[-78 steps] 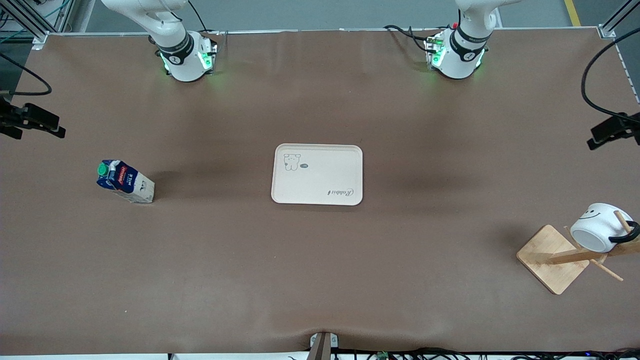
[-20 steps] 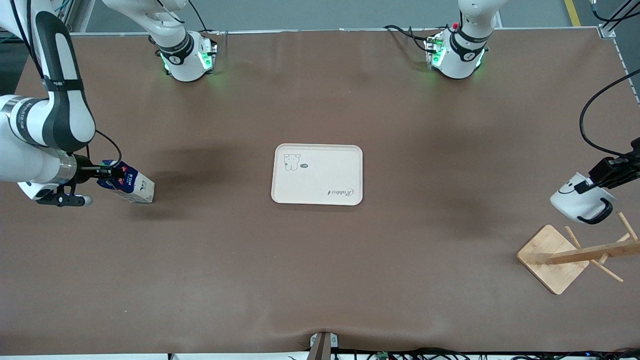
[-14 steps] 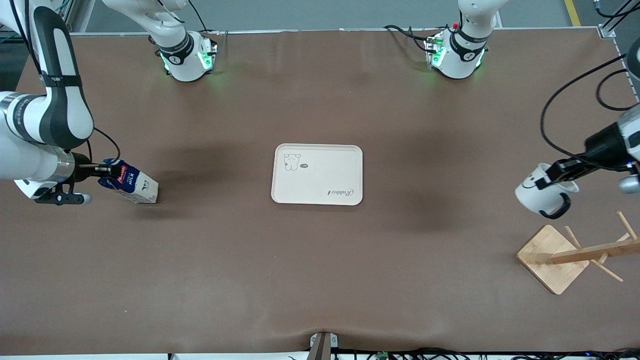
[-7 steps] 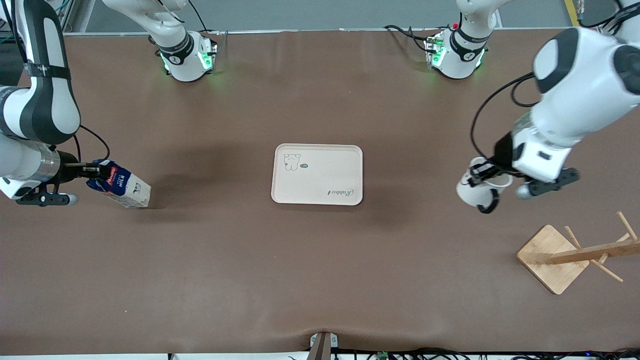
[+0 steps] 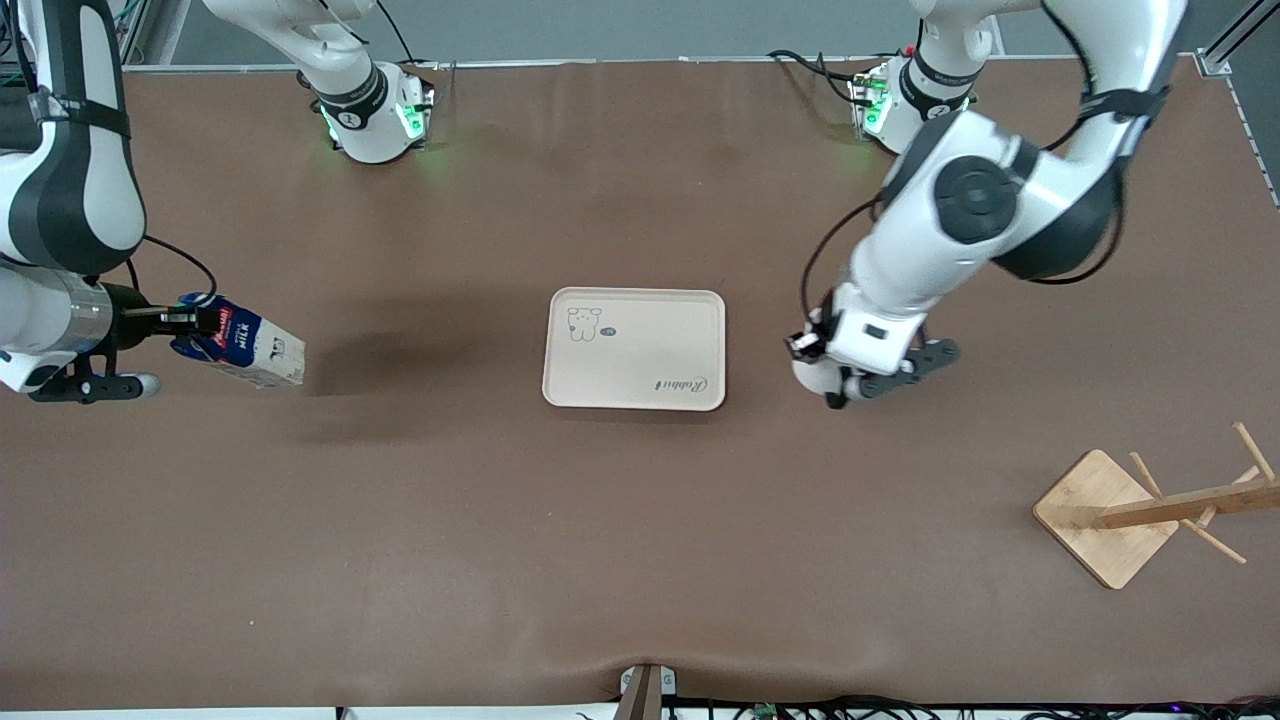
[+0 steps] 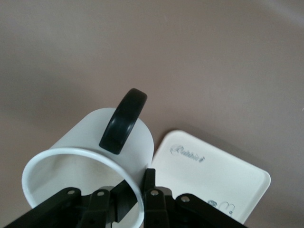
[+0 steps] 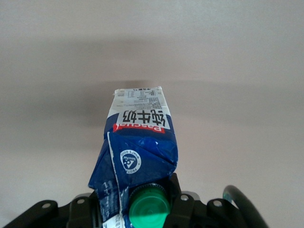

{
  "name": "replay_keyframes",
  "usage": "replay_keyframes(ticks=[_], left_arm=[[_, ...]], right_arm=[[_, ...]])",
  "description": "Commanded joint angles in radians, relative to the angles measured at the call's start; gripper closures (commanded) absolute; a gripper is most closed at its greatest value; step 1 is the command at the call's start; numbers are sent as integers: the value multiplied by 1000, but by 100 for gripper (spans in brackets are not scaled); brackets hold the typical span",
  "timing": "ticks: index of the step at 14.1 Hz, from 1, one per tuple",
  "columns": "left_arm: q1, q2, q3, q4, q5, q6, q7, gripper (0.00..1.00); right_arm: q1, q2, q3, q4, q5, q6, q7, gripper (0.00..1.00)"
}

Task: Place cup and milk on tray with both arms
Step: 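Lower the mug onto the tray with the left gripper while the right gripper carries milk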

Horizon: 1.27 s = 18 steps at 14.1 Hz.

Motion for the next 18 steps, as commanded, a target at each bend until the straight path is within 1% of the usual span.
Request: replay_keyframes(ticks=[1, 3, 6, 8, 10, 11, 13, 16, 18], left_arm=[[-95, 85, 4, 40, 58, -6, -132, 100], [-143, 136, 4, 40, 97, -6, -244, 100], [-207, 216, 4, 77, 97, -6, -361, 100], [-250, 274, 6, 109, 98, 6, -425, 100], [-267, 323, 8, 118, 98, 44, -473, 100], [-267, 340, 8, 118, 100, 67, -492, 100], [-274, 365, 8, 115, 100, 81, -504, 100], [-313, 379, 52, 114, 98, 81, -507, 100], [-323, 388, 66, 112, 97, 83, -510, 100]], right_arm=[[8, -1, 4, 56, -3, -108, 3, 100], [54, -1, 4, 109, -3, -176, 6, 100], [100, -1, 4, 173, -2, -227, 12, 100], [109, -1, 4, 185, -2, -263, 11, 100], [124, -4, 4, 187, -2, -276, 12, 100], [131, -4, 4, 189, -2, -274, 14, 100], [143, -1, 4, 234, 0, -276, 34, 100], [192, -1, 4, 244, 49, -271, 119, 100], [227, 1, 2, 244, 60, -264, 138, 100]])
